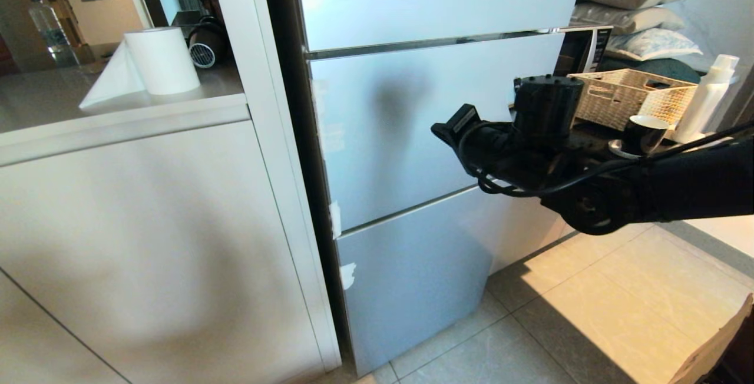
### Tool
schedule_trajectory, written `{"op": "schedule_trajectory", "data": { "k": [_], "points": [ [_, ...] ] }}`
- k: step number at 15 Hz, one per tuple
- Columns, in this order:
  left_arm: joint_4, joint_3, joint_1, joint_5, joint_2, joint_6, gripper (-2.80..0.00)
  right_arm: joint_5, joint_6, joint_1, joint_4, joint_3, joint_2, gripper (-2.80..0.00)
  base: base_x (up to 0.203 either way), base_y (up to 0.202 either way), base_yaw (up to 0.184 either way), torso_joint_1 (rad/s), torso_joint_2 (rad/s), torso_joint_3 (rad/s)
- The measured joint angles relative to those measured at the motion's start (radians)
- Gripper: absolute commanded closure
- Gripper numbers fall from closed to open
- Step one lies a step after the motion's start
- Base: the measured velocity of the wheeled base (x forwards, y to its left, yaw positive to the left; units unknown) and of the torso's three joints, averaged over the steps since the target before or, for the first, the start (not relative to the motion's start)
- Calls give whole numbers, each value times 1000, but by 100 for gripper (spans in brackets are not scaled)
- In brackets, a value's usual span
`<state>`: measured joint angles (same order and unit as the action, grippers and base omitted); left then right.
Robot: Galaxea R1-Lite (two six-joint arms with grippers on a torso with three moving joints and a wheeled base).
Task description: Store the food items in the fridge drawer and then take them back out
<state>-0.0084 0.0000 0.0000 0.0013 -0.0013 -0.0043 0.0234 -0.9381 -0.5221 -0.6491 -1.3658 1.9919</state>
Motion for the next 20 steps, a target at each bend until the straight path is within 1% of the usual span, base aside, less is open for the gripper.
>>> {"op": "schedule_trajectory", "data": {
  "k": [2,3,5,7,8,10,12,14,16,17,18,20],
  "points": [
    [0,0,0,0,0,0,0,-6,58,-2,-29,161,-127,0,0,0,0,0,0,0],
    [0,0,0,0,0,0,0,-21,118,-3,-38,268,-209,0,0,0,0,0,0,0],
    [0,0,0,0,0,0,0,-77,285,-3,-60,516,-362,0,0,0,0,0,0,0],
    [0,0,0,0,0,0,0,-124,489,29,-106,805,-551,0,0,0,0,0,0,0],
    [0,0,0,0,0,0,0,-119,580,69,-111,923,-658,0,0,0,0,0,0,0],
    [0,0,0,0,0,0,0,-68,738,205,-53,1112,-911,0,0,0,0,0,0,0],
    [0,0,0,0,0,0,0,-19,841,330,72,1215,-1178,0,0,0,0,0,0,0],
    [0,0,0,0,0,0,0,3,899,411,246,1270,-1452,0,0,0,0,0,0,0],
    [0,0,0,0,0,0,0,13,928,460,428,1300,-1700,0,0,0,0,0,0,0],
    [0,0,0,0,0,0,0,15,925,477,491,1317,-1790,0,0,0,0,0,0,0],
    [0,0,0,0,0,0,0,6,904,494,544,1335,-1859,0,0,0,0,0,0,0],
    [0,0,0,0,0,0,0,-54,828,516,616,1358,-1936,0,0,0,0,0,0,0]
  ]
}}
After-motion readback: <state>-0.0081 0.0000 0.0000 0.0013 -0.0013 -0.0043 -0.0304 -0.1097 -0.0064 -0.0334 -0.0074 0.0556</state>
